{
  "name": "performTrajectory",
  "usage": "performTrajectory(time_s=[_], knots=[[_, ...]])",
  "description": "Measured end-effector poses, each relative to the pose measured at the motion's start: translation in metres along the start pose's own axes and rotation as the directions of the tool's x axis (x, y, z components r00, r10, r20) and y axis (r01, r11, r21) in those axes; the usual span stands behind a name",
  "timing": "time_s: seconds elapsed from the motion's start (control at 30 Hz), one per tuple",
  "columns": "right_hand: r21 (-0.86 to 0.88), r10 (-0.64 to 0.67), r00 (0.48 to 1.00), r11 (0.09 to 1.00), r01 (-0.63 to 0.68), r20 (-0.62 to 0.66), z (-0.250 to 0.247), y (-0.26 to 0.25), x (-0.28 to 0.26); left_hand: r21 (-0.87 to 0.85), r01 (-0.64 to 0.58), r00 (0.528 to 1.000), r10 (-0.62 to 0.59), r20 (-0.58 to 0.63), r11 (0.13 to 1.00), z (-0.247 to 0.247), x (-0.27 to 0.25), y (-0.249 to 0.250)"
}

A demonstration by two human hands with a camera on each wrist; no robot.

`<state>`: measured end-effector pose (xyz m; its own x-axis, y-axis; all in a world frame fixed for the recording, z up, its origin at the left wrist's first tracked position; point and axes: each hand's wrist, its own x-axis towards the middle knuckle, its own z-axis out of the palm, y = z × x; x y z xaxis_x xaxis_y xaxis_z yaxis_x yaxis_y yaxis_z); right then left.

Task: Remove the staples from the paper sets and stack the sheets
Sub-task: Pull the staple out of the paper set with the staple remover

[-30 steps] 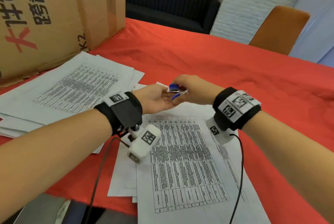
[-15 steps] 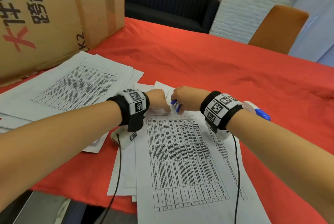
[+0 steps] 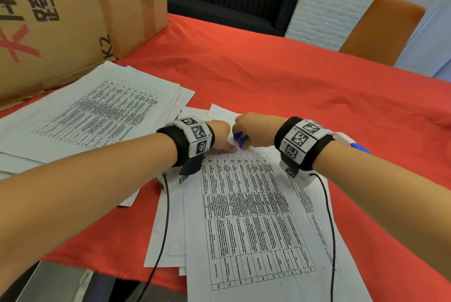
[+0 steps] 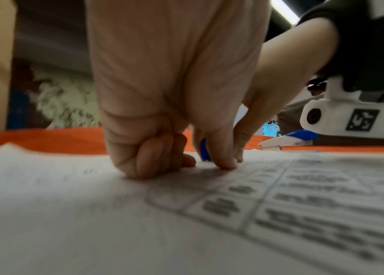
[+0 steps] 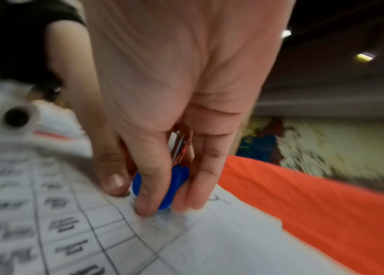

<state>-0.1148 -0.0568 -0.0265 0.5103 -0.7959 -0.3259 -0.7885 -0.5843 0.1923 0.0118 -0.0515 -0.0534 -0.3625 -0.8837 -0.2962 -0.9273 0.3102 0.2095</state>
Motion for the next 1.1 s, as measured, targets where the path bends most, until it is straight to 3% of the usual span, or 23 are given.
performTrajectory(time_s=[0.07,0.13,0.3,0.53,0.67,0.77,0.83,0.87,0.9,0.93,0.97,1.0,1.03,1.07,1.1], knots=[[0.230,0.031,0.999,0.973,-0.021,-0.040,0.005,0.014,-0.005,0.090,-0.020,1.000,0.020,0.004,0.996,-0.001,0.000,0.003],[0.472,0.070,0.996,0.881,-0.038,-0.050,0.011,0.025,-0.011,0.139,-0.021,1.000,0.019,0.014,0.990,-0.002,0.000,0.004],[0.703,0.106,0.993,0.710,-0.046,-0.043,0.024,0.040,-0.014,0.179,-0.009,0.999,0.004,0.033,0.984,-0.003,0.000,0.004],[0.963,0.065,0.998,0.269,-0.014,-0.004,0.038,0.045,-0.011,0.217,-0.002,0.999,-0.008,0.044,0.976,-0.003,0.000,0.007],[0.998,0.140,0.990,-0.055,0.028,-0.020,0.051,0.054,-0.021,0.206,0.003,0.998,-0.015,0.055,0.978,-0.005,-0.008,0.011],[0.992,0.200,0.979,-0.111,0.060,-0.037,0.054,0.058,-0.033,0.071,0.054,0.997,-0.058,0.049,0.996,-0.006,-0.010,0.007],[0.990,0.210,0.974,-0.095,0.101,-0.079,0.045,0.052,-0.041,-0.227,0.145,0.988,-0.127,0.092,0.963,-0.008,-0.011,0.000],[0.988,0.212,0.971,-0.082,0.133,-0.113,0.038,0.048,-0.043,-0.529,0.193,0.979,-0.130,0.154,0.826,-0.010,-0.013,-0.002],[0.985,0.201,0.969,-0.061,0.159,-0.144,0.029,0.041,-0.047,-0.813,0.244,0.969,-0.093,0.230,0.529,-0.009,-0.017,-0.003],[0.985,0.182,0.969,-0.004,0.171,-0.167,0.018,0.033,-0.050,-0.938,0.297,0.955,-0.036,0.295,0.180,-0.008,-0.022,-0.003],[0.976,0.155,0.969,0.130,0.174,-0.194,0.006,0.022,-0.053,-0.940,0.325,0.946,0.020,0.324,-0.105,-0.006,-0.027,-0.002],[0.921,0.128,0.966,0.352,0.165,-0.222,-0.006,0.011,-0.055,-0.898,0.337,0.941,0.071,0.331,-0.283,-0.003,-0.031,-0.001],[0.789,0.097,0.965,0.598,0.139,-0.244,-0.016,-0.001,-0.055,-0.860,0.326,0.945,0.104,0.311,-0.393,0.001,-0.035,0.001],[0.602,0.061,0.962,0.790,0.117,-0.266,-0.024,-0.011,-0.053,-0.834,0.305,0.952,0.113,0.286,-0.461,0.003,-0.038,0.002],[0.423,0.032,0.957,0.901,0.096,-0.287,-0.031,-0.020,-0.051,-0.807,0.284,0.957,0.102,0.272,-0.518,0.004,-0.042,0.001]])
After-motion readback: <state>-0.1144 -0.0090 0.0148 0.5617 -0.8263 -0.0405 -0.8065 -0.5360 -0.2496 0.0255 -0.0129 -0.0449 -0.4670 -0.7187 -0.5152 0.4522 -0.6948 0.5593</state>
